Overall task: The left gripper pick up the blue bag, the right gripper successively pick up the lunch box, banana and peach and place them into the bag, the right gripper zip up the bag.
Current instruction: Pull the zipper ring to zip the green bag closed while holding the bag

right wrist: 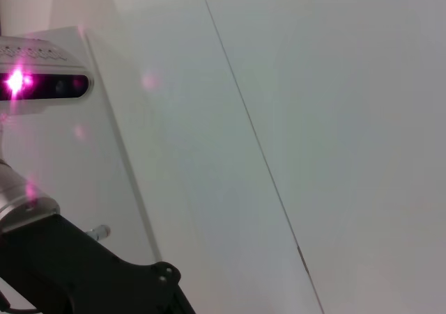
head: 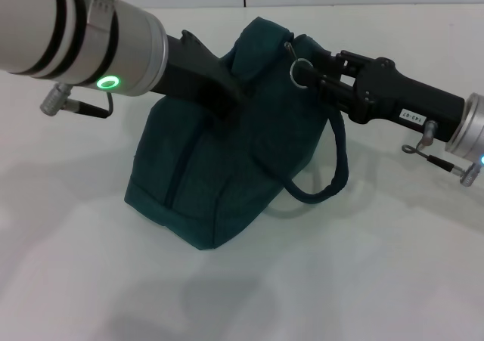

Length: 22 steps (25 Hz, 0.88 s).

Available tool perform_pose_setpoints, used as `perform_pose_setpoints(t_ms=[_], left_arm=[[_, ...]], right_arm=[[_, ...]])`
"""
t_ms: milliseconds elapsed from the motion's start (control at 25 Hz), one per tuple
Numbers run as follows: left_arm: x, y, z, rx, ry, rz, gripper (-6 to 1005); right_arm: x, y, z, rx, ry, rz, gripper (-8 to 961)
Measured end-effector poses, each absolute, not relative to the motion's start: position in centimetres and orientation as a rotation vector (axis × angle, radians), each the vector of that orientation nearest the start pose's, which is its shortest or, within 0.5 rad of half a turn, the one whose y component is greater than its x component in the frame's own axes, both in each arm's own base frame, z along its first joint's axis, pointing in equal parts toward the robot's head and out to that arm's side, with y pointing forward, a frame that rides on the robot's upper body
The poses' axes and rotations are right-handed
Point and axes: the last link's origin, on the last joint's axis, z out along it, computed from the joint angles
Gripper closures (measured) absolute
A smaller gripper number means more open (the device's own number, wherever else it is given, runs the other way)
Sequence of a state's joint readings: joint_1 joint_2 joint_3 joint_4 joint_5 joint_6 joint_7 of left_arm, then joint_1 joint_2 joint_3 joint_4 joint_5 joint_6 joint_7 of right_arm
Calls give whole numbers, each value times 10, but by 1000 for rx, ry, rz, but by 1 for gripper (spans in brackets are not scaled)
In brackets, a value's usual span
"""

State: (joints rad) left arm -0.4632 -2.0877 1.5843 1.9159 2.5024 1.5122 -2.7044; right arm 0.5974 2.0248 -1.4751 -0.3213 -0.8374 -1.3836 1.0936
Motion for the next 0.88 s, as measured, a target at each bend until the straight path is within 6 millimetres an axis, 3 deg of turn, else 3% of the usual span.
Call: perform_pose_setpoints(t_ms=[880], left_arm=[[-75, 311, 19, -2618, -489, 106, 951]], right_arm=[[204, 351, -41, -2498, 576, 1215, 553]])
